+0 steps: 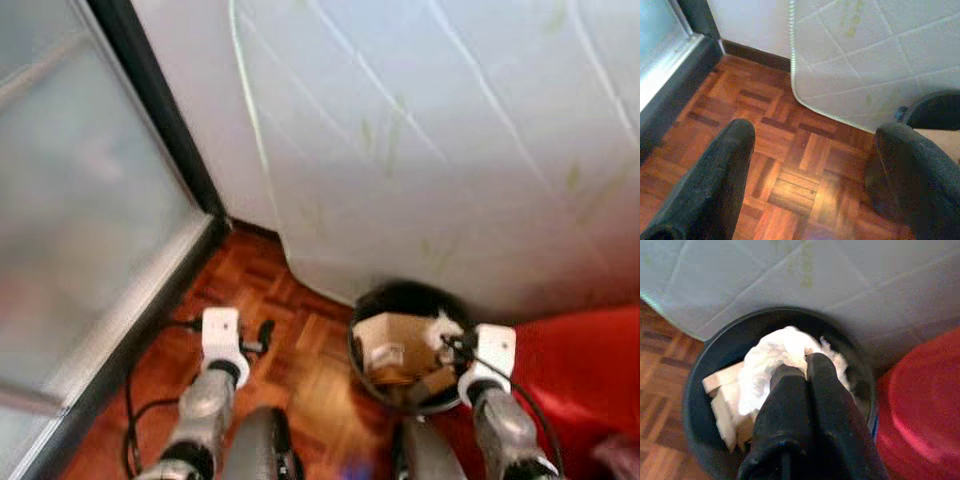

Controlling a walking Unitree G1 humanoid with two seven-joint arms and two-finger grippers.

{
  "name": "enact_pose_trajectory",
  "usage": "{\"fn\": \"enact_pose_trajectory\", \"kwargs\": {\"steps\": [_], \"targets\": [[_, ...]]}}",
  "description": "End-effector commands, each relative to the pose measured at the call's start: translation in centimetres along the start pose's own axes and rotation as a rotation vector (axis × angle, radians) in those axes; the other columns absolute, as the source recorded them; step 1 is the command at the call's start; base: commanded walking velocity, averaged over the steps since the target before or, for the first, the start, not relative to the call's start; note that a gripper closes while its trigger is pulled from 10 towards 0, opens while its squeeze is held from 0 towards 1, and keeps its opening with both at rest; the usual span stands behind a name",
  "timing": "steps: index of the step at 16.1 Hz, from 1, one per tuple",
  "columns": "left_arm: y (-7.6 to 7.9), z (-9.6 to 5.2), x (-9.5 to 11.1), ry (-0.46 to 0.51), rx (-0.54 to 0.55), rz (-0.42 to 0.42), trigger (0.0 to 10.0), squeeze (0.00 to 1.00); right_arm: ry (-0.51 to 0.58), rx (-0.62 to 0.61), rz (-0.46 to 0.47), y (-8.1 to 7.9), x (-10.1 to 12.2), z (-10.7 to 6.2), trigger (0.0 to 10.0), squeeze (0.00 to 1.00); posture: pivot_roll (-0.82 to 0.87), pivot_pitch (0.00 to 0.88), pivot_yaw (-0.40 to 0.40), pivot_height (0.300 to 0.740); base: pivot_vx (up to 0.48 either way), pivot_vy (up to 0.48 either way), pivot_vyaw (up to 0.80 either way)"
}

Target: Clean up the room

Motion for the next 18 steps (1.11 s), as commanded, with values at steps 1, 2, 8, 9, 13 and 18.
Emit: {"fn": "enact_pose_trajectory", "kwargs": {"steps": [1,2,8,9,13,18], "targets": [[-1.3,-0.5,-0.5,-0.021,0.032,-0.001,10.0,0.00,-0.033,0.025,0.007,-1.3,-0.5,0.0,10.0,0.00,-0.05,0.215,0.073,0.615,0.000,0.000,0.00],[-1.3,-0.5,-0.5,-0.023,0.030,-0.003,10.0,0.00,-0.045,0.020,0.003,-1.3,-0.6,0.0,10.0,0.00,-0.05,0.215,0.073,0.615,0.000,0.000,0.00],[-1.0,-0.5,-0.7,-0.032,0.016,-0.004,10.0,0.00,-0.084,0.024,0.017,-1.5,-0.9,0.1,10.0,0.00,-0.04,0.221,0.075,0.615,0.000,0.000,0.00],[-1.0,-0.5,-0.6,-0.032,0.014,-0.004,10.0,0.00,-0.076,0.028,0.016,-1.7,-0.6,0.2,10.0,0.00,-0.04,0.221,0.075,0.615,0.000,0.000,0.00],[-0.9,-0.5,-0.6,-0.033,0.010,-0.003,10.0,0.00,-0.062,0.075,0.006,-2.7,-0.1,0.4,10.0,0.80,-0.03,0.222,0.074,0.615,0.000,0.000,0.00],[-0.9,-0.5,-0.6,-0.034,0.009,-0.001,10.0,0.00,-0.056,0.110,0.003,-3.1,0.1,0.5,10.0,1.00,-0.03,0.223,0.074,0.615,0.000,0.000,0.00]]}}
Point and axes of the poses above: a point about 5 cm out from each wrist's last joint towards the gripper, its own z axis pointing out of the wrist towards the gripper, its own x axis along the axis of the wrist's last joint, y = z × x, the point moved 3 cm from there along z, pointing out of the wrist towards the gripper, and after that the axes turned 14 degrees about -z, right-handed, at the moved point
